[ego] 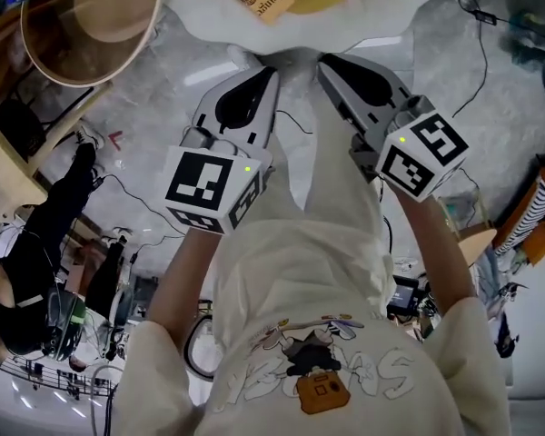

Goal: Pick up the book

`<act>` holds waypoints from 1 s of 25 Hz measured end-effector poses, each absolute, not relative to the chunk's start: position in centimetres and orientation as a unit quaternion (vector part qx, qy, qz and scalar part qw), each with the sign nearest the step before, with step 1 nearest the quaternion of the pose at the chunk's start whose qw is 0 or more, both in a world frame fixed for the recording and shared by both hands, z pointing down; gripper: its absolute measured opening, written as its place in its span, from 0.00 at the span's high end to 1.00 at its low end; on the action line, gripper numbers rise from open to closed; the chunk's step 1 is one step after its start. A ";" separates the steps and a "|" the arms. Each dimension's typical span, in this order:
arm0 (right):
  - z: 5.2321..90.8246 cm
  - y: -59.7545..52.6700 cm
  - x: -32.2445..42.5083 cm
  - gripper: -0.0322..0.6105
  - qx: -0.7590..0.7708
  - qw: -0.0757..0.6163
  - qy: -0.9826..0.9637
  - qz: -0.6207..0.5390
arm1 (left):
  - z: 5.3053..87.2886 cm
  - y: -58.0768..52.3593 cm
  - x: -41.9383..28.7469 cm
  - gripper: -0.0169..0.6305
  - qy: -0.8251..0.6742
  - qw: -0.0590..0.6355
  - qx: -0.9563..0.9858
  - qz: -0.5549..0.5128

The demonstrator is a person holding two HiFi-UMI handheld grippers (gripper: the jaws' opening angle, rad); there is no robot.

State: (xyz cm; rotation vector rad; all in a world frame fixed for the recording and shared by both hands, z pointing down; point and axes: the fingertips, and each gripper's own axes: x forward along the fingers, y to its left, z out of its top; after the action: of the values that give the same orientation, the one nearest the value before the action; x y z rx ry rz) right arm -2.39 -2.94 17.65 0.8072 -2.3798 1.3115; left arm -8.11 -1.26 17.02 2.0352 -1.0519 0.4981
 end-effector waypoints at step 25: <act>33.1 -2.3 -2.9 0.87 0.293 0.057 -0.775 0.558 | 33.6 -1.4 -8.3 0.96 -0.442 0.384 0.774 0.240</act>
State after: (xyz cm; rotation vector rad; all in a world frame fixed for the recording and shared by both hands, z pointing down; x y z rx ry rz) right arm -2.91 -2.35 33.06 0.8885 -2.3485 1.6906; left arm -8.25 -1.43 33.58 1.9724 -1.1275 0.6117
